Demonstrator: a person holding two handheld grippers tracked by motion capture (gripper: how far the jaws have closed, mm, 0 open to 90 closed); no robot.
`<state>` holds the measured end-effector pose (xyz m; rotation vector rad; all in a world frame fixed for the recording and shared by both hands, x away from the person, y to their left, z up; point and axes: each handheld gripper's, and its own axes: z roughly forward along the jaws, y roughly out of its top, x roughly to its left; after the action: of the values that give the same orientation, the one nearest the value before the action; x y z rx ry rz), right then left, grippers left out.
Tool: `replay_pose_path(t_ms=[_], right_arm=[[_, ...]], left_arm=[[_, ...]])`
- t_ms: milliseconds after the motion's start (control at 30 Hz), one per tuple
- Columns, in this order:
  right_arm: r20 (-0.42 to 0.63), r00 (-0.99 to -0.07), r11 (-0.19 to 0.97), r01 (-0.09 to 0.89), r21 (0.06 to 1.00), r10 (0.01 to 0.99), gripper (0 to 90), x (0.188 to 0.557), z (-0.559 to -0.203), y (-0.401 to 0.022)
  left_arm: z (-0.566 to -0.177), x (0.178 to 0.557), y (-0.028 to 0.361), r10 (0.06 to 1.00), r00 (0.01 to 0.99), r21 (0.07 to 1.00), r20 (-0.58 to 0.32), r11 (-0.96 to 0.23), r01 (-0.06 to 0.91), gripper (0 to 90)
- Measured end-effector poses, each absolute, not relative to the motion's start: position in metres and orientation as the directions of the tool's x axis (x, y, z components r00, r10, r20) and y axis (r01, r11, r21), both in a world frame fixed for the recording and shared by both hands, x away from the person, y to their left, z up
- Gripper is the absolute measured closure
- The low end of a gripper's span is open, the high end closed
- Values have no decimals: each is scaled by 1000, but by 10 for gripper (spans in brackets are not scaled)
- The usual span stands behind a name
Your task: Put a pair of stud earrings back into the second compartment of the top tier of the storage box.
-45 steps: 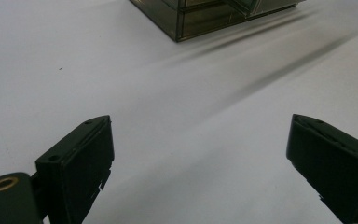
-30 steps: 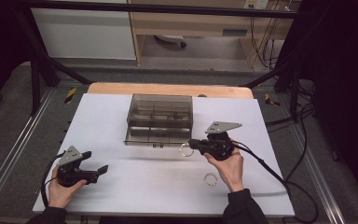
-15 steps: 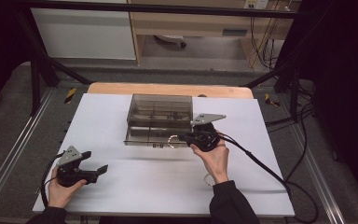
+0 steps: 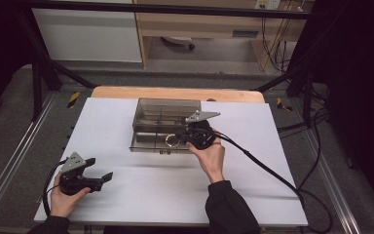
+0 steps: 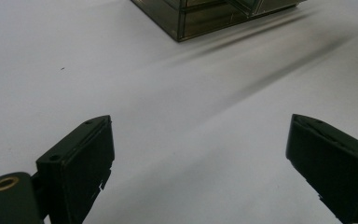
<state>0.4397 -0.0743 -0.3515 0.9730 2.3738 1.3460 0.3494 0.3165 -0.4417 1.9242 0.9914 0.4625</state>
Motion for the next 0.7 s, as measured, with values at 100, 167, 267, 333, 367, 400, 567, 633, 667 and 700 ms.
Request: replay_pose_path(t_ms=[100, 167, 267, 333, 367, 400, 567, 633, 667, 700], right_arm=[[104, -746, 359, 432, 828, 657, 868, 444, -355, -68], [105, -743, 362, 438, 823, 661, 868, 447, -358, -65], [109, -739, 363, 447, 818, 665, 867, 451, -363, -62], [108, -739, 366, 449, 815, 665, 867, 453, -367, -61], [108, -739, 366, 449, 815, 665, 867, 453, -367, -61], [110, -738, 367, 453, 812, 666, 867, 455, -370, -59], [108, -738, 375, 456, 807, 666, 866, 457, -375, -56], [103, -738, 380, 456, 805, 667, 865, 457, -378, -54], [102, -737, 382, 458, 803, 668, 864, 458, -379, -54], [102, -737, 382, 458, 803, 668, 864, 458, -379, -54]], left_arm=[[-442, 349, 316, 789, 610, 845, -68, -279, 456, 76], [-442, 349, 316, 789, 610, 845, -69, -278, 456, 76], [-442, 349, 316, 789, 610, 846, -69, -278, 455, 76], [-442, 349, 316, 789, 610, 845, -69, -279, 456, 76], [-442, 349, 316, 789, 610, 845, -69, -279, 456, 76], [-442, 350, 316, 789, 611, 845, -70, -278, 456, 77], [-442, 350, 316, 789, 611, 845, -69, -279, 456, 77], [-442, 350, 316, 789, 610, 845, -70, -278, 456, 77], [-442, 350, 316, 789, 611, 845, -70, -278, 456, 77], [-442, 350, 316, 789, 611, 845, -70, -278, 456, 77]])
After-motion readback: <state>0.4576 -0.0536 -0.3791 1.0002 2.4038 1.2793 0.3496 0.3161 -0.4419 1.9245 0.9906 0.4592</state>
